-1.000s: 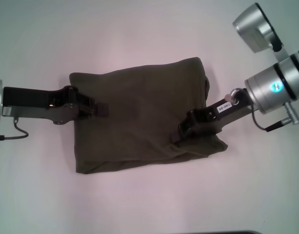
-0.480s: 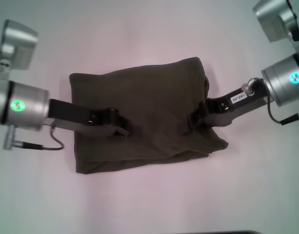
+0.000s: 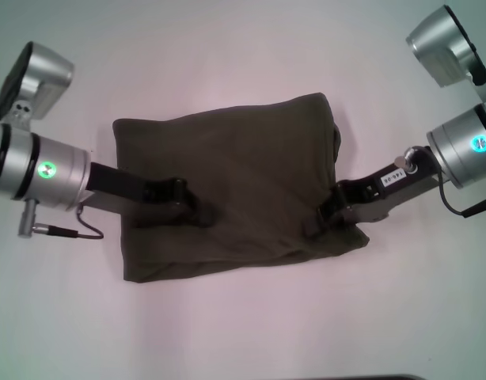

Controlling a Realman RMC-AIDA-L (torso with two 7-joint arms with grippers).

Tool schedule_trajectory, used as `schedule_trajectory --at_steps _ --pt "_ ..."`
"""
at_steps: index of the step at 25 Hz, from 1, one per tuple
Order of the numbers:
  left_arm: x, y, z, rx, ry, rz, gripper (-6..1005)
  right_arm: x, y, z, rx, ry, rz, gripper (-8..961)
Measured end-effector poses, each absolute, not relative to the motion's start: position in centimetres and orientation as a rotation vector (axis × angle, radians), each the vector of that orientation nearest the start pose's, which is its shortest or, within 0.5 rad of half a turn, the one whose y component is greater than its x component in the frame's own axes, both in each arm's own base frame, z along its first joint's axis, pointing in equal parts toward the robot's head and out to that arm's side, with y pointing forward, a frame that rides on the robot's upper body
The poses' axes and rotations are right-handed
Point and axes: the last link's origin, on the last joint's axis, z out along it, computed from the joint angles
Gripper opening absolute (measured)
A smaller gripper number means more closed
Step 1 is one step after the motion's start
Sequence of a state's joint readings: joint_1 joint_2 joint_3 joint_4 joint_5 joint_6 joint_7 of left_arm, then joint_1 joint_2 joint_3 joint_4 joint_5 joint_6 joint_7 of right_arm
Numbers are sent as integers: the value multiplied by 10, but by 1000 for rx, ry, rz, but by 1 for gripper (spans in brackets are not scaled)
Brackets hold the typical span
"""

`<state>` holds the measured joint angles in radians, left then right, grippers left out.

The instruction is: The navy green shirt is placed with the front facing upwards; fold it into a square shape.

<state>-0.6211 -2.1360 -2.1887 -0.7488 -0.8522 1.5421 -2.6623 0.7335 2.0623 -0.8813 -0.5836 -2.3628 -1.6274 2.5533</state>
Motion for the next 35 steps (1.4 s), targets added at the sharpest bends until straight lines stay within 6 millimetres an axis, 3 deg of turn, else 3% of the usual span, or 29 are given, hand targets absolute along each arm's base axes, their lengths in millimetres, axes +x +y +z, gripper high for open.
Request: schedule_trajectory --at_steps 7,12,17,24,28,35 --pt "-242 322 -49 -2368 -2125 -83 5 245 328 -40 -2489 2090 -72 1" --pt "-239 325 -35 -2394 -2116 -143 5 235 334 -17 -2524 2079 54 1" --pt "-224 328 -16 -2463 -2088 -273 5 219 360 22 -2542 1949 210 2" --pt "-207 348 -9 -2422 -2075 -358 6 209 394 45 -2433 1849 274 3" --pt "-197 362 -12 -2406 -2042 -376 6 205 403 37 -2398 1859 254 3" --pt "-194 369 -32 -2409 -2067 -272 6 195 398 -11 -2458 1906 95 3"
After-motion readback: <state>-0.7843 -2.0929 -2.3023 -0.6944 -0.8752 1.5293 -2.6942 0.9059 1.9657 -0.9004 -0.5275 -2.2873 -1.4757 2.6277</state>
